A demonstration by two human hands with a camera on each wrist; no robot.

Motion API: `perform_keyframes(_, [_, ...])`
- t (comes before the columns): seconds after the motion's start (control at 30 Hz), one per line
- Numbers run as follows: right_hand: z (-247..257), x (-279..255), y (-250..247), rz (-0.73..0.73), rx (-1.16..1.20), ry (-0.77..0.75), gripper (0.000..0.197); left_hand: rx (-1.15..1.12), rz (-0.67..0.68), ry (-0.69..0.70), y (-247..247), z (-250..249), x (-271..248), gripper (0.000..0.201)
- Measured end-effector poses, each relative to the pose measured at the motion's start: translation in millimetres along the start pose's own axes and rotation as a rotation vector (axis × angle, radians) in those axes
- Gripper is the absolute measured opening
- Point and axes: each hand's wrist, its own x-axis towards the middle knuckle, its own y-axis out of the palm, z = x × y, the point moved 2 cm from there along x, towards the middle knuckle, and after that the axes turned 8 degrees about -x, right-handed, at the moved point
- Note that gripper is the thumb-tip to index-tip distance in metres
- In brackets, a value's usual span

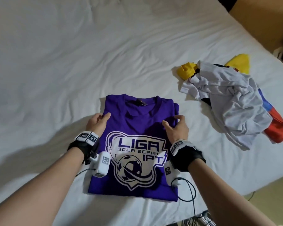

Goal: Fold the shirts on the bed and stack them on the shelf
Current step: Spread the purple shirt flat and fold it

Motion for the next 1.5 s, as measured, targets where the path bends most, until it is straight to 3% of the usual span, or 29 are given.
perform_keyframes(0.1, [2.0,21.0,5.0,0.030,-0.142,0.046,0.045,0.045,0.034,-0.018,8.1,-9.7,18.1,0.028])
perform_keyframes(0.17, [-0.5,25.6,5.7,0.065,-0.218,0.007,0.038,0.075,0.070,0.013,12.5,-13.6,22.0,0.015])
perform_keyframes(0.23, [-4.0,26.8,2.4,0.039,-0.196,-0.001,0.031,0.080,0.094,0.055,15.9,-20.9,17.9,0.010])
perform_keyframes(0.33, [-7.5,21.3,-3.1,-0.020,-0.081,0.064,0.028,0.047,0.116,0.098,17.3,-27.5,10.1,0.022])
perform_keyframes(0.43, [-13.1,6.6,-4.6,-0.016,-0.006,0.101,0.042,-0.001,0.081,-0.010,10.2,-15.5,2.5,0.028])
perform_keyframes(0.53, [-25.8,-16.5,-9.0,0.062,-0.013,0.025,0.065,-0.025,0.129,-0.089,-0.9,5.9,-20.2,0.031])
perform_keyframes(0.67, [-54.9,-43.4,-7.9,0.307,-0.047,-0.191,0.098,0.028,0.258,0.033,-14.0,37.3,-51.2,0.075])
perform_keyframes(0.73, [-62.1,-49.6,-8.7,0.369,0.027,-0.269,0.103,0.025,0.319,0.161,-17.1,40.3,-59.0,0.083])
perform_keyframes(0.83, [-62.6,-51.0,-9.5,0.377,0.045,-0.331,0.097,0.032,0.424,0.261,-16.9,41.8,-60.6,0.068])
perform_keyframes(0.97, [-38.6,-64.8,-11.7,0.445,0.110,-0.246,0.066,-0.023,0.404,0.224,-26.4,48.5,-61.3,0.059])
perform_keyframes(1.03, [-18.9,-83.4,-12.4,0.486,0.219,-0.193,0.061,-0.096,0.384,0.182,-42.0,49.1,-67.1,0.060])
perform_keyframes(1.23, [59.3,-166.8,24.1,0.671,0.369,-0.166,0.065,-0.188,0.293,0.148,-159.2,50.2,-93.1,0.058])
perform_keyframes(1.5, [174.5,-341.3,138.3,0.988,0.444,-0.290,0.062,-0.198,0.055,0.135,-413.6,92.8,-154.7,0.056])
